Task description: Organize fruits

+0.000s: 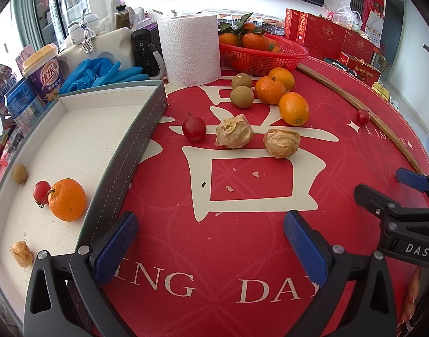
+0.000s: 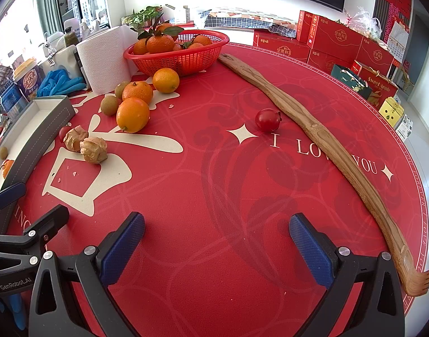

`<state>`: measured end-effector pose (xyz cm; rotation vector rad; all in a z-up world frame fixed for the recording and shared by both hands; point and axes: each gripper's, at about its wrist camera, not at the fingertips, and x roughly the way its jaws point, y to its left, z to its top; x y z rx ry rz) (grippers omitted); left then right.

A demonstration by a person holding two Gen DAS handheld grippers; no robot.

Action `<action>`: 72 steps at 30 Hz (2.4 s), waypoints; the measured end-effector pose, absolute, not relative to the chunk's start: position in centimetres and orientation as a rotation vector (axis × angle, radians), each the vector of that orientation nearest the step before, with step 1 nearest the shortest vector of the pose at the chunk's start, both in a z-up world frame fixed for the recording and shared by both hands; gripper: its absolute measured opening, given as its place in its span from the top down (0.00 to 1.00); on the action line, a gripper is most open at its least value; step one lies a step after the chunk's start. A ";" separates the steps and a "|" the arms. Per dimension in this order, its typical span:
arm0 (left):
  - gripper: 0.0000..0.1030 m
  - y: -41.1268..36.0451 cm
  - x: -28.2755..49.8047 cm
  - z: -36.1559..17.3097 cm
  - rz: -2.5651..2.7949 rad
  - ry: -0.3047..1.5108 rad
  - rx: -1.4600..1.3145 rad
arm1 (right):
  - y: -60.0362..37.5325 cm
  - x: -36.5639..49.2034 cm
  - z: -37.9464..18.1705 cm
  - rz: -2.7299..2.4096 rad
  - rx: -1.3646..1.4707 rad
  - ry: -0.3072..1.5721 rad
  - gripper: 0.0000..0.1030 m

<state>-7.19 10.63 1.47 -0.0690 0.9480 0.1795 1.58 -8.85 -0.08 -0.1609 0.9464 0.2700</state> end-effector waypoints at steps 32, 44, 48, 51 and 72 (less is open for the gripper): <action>0.40 9.3 -2.0 3.4 0.122 0.981 0.019 | -8.8 1.5 -0.1 0.270 -0.161 0.945 0.00; 0.73 8.5 0.7 2.8 0.090 0.981 -0.002 | -8.8 1.5 -0.2 0.269 -0.161 0.945 0.00; 0.73 8.4 -0.4 2.9 0.101 0.976 -0.008 | -8.8 1.5 -0.2 0.269 -0.161 0.945 0.00; 0.73 9.1 -2.3 3.1 0.093 0.964 -0.031 | -8.8 1.5 -0.2 0.268 -0.162 0.945 0.00; 0.72 12.1 -10.7 2.4 0.094 0.901 -0.077 | -3.8 2.7 2.1 0.435 -0.150 0.959 0.00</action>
